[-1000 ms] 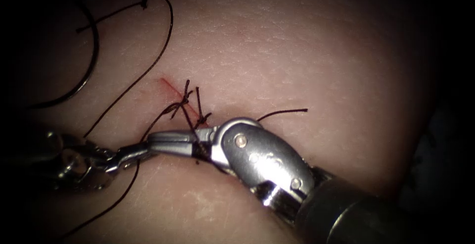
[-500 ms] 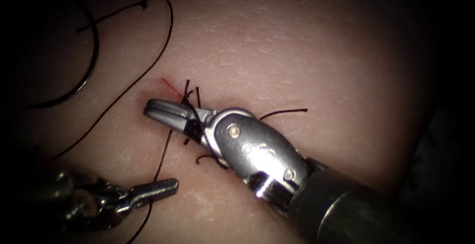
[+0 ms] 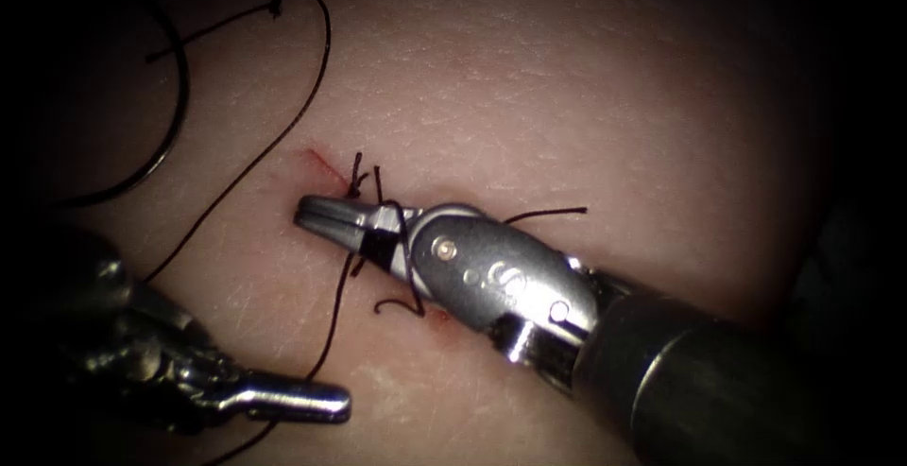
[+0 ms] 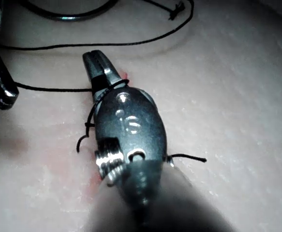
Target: Wound Closure
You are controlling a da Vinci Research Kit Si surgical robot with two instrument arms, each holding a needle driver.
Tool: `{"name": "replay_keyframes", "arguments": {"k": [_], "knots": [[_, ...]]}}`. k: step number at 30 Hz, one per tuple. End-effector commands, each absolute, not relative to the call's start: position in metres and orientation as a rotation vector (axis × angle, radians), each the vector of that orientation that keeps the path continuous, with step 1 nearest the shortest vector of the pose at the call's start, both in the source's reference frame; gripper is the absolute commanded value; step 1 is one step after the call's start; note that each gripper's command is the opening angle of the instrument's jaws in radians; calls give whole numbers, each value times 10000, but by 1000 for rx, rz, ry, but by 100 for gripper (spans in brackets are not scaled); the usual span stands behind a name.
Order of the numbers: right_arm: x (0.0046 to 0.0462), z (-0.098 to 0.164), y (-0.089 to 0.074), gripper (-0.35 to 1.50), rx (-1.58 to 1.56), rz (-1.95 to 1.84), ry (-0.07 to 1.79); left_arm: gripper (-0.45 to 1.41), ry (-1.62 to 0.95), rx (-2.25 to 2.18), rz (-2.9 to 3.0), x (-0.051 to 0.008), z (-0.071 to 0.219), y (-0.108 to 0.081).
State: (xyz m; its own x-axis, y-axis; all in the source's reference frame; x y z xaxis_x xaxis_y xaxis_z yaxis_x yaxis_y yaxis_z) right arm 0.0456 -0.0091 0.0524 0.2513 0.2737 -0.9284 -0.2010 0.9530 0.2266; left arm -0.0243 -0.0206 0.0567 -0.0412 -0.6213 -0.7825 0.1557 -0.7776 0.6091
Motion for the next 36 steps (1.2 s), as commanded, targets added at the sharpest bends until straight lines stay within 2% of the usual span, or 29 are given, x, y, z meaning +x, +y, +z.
{"name": "replay_keyframes", "arguments": {"k": [1, 10, 20, 27, 28, 29, 31, 34, 36], "knots": [[464, 534, -99, -35, 100, 309, 1270, -45, -490, 1727, -1869, -242, 573, -209], [467, 546, -114, -35, 262, 245, 1240, -45, -552, 1788, -1996, -220, 562, -175], [473, 543, -129, -35, 382, 178, 1283, -45, -595, 1678, -2166, -227, 574, -155], [475, 544, -129, -35, 425, 172, 1329, -45, -578, 1760, -2078, -240, 580, -149], [476, 544, -129, -25, 434, 181, 1330, -45, -576, 1770, -2065, -242, 581, -148], [476, 544, -129, 34, 456, 204, 1328, -45, -576, 1783, -2047, -246, 583, -148], [476, 544, -128, 64, 456, 221, 1323, -45, -577, 1799, -2026, -250, 584, -148], [476, 545, -127, 84, 464, 241, 1329, -45, -553, 1830, -2006, -256, 586, -146], [476, 545, -126, 84, 465, 249, 1336, -45, -528, 1840, -1998, -260, 588, -144]]}}
